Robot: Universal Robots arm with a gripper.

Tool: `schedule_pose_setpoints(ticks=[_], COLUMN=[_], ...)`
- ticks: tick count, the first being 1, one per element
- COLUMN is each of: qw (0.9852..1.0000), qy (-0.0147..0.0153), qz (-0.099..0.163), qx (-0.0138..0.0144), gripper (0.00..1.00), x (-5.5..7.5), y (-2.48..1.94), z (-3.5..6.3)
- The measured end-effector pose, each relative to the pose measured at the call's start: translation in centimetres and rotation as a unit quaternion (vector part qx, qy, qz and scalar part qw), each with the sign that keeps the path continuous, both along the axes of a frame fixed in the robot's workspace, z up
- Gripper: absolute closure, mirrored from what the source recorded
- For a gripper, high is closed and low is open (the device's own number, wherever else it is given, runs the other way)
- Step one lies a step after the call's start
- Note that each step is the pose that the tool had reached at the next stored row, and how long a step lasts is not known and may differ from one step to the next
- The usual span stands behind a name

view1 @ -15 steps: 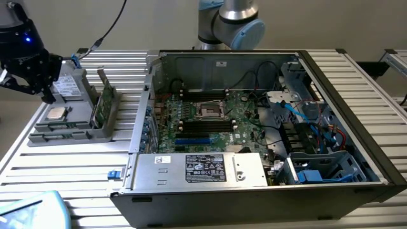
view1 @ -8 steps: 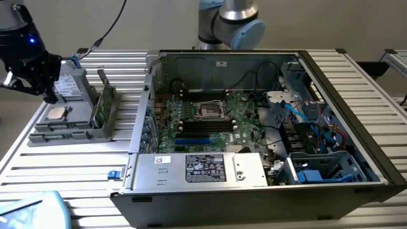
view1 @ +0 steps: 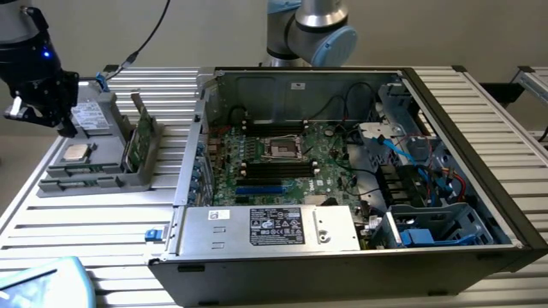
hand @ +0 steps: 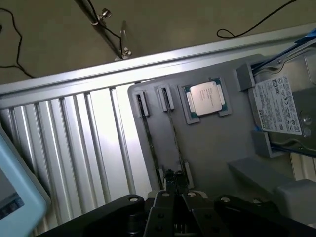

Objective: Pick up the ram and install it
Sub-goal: 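Pick up the ram and move it above insertion slot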

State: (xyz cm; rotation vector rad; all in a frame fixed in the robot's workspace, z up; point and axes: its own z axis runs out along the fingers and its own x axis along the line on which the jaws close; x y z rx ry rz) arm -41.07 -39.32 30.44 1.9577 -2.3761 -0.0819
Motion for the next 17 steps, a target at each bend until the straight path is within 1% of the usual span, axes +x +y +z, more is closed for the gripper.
schedule_pose_setpoints(ticks=[2,3,4,5,6,8,11,14,17], qw=[0.9999,0.9998,0.9997,0.9995,0.9991,0.9983,0.9964,0.9939,0.9906], qy=[0.0115,0.0162,0.0189,0.0209,0.022,0.023,0.024,0.025,0.0262], qz=[0.007,0.012,0.018,0.026,0.035,0.054,0.081,0.107,0.134], qx=[0.0001,0.0,0.0,-0.0002,-0.0003,-0.0008,-0.0013,-0.0018,-0.0024], gripper=[0.89,0.89,0.89,0.89,0.89,0.89,0.89,0.89,0.89], x=[-0.01,-0.01,-0.01,-0.02,-0.01,0.0,-0.01,-0.01,-0.01], y=[0.0,0.0,0.01,0.01,0.0,0.0,0.0,0.0,0.0], z=[0.0,0.0,-0.01,-0.02,-0.05,-0.1,-0.2,-0.3,-0.39])
